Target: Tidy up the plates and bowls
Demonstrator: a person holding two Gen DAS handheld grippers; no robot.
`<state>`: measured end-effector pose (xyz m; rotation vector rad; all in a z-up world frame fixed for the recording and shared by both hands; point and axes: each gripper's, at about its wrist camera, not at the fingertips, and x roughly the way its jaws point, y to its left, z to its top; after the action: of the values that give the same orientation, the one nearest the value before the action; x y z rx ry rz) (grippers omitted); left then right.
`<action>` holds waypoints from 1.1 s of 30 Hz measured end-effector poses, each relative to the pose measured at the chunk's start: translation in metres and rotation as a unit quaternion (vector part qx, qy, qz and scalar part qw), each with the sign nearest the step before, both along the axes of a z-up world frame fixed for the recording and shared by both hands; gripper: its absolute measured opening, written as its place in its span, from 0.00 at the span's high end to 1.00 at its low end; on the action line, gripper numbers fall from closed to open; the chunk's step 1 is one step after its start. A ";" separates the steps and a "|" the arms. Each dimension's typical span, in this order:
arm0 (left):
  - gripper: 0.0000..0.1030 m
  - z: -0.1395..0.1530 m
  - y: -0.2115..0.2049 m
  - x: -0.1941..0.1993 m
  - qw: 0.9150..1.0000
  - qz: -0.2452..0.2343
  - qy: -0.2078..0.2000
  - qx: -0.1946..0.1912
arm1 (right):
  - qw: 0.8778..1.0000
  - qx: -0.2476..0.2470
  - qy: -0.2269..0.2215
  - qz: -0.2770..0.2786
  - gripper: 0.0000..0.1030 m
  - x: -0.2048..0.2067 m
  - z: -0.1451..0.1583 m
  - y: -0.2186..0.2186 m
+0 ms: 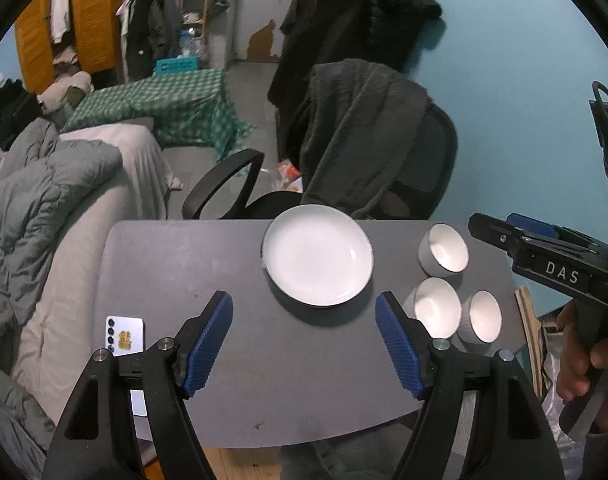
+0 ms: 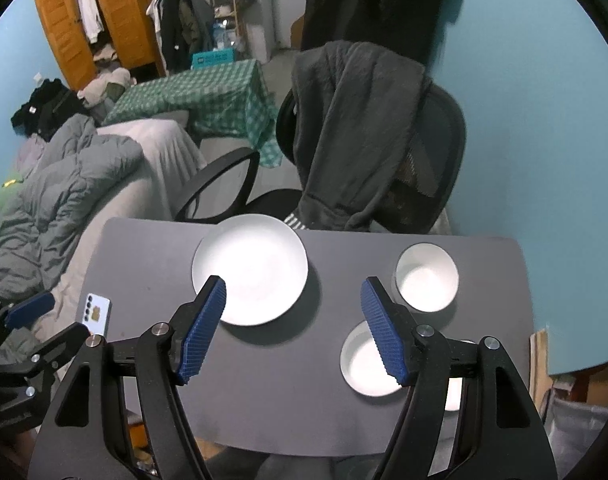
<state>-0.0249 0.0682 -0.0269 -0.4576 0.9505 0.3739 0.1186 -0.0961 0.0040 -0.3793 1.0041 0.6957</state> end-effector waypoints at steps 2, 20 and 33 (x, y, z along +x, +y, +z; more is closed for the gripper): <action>0.27 0.004 -0.005 0.000 1.000 -0.009 -0.004 0.000 | 1.000 0.004 -0.007 -0.003 0.32 -0.005 0.006 -0.005; 0.27 0.022 -0.041 0.012 0.997 -0.069 -0.027 -0.012 | 0.998 0.008 -0.010 -0.064 0.31 -0.016 0.024 -0.065; 0.27 0.019 -0.069 0.036 0.991 -0.124 -0.018 -0.035 | 0.991 -0.002 -0.003 -0.132 0.31 -0.008 0.020 -0.119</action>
<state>0.0115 -0.0012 -0.0077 -0.4018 0.9756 0.1072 0.1108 -0.2153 0.0237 -0.2461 1.0274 0.4542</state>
